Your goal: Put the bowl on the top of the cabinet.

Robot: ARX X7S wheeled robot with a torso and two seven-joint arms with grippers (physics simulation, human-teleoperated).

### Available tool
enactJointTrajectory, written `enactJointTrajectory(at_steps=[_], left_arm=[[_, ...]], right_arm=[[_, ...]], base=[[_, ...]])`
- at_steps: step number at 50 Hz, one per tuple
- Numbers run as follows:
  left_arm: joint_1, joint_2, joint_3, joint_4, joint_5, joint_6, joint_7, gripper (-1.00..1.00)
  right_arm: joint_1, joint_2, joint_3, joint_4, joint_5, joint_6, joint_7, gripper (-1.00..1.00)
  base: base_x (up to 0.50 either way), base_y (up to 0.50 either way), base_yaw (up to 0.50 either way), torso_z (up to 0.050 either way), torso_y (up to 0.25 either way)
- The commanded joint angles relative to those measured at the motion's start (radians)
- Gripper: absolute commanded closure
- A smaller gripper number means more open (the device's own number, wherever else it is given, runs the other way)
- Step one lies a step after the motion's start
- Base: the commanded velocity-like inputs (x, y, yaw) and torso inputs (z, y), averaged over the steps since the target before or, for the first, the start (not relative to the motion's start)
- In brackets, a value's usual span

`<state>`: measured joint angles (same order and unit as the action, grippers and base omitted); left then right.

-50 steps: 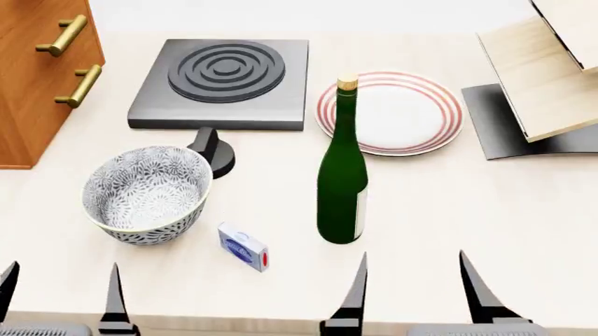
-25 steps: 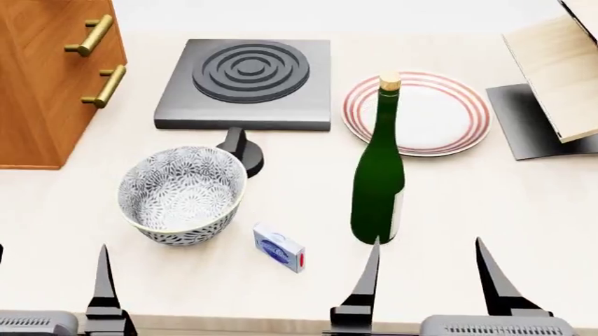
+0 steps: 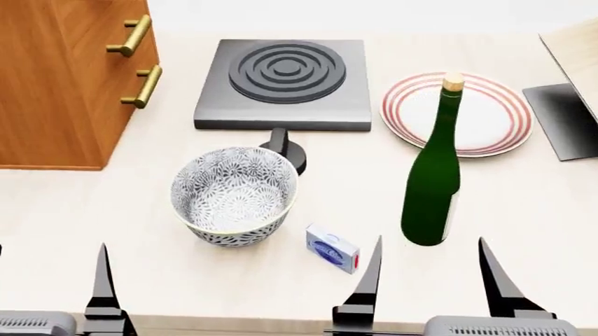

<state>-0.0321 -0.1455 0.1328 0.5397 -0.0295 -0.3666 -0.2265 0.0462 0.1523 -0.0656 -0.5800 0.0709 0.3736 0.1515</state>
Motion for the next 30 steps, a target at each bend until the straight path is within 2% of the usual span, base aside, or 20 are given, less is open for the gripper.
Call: enactJointTrajectory(at_steps=[1,9,23,30], left_arm=[[0.001,-0.009,0.006,0.014,-0.01,-0.005,-0.01,-1.0],[-0.001,-0.013,0.011,0.013,-0.015,-0.008,-0.017,-1.0],[-0.002,-0.024,0.017,0.027,-0.024,-0.015,-0.029,-1.0],[0.001,-0.027,0.015,0.022,-0.031,-0.005,-0.035,-1.0]], right_arm=[[-0.001,0.008,-0.004,-0.006,0.01,0.0,0.011,-1.0],[0.004,0.016,-0.014,-0.002,0.006,0.003,0.019,-1.0],[0.006,0.021,-0.015,-0.004,0.025,0.008,0.029,-1.0],[0.006,0.024,-0.017,-0.005,0.031,0.009,0.035,-1.0]], base=[[0.0,0.0,0.0,0.0,0.0],[0.0,0.03,0.0,0.0,0.0],[0.0,0.48,0.0,0.0,0.0],[0.0,0.16,0.0,0.0,0.0]])
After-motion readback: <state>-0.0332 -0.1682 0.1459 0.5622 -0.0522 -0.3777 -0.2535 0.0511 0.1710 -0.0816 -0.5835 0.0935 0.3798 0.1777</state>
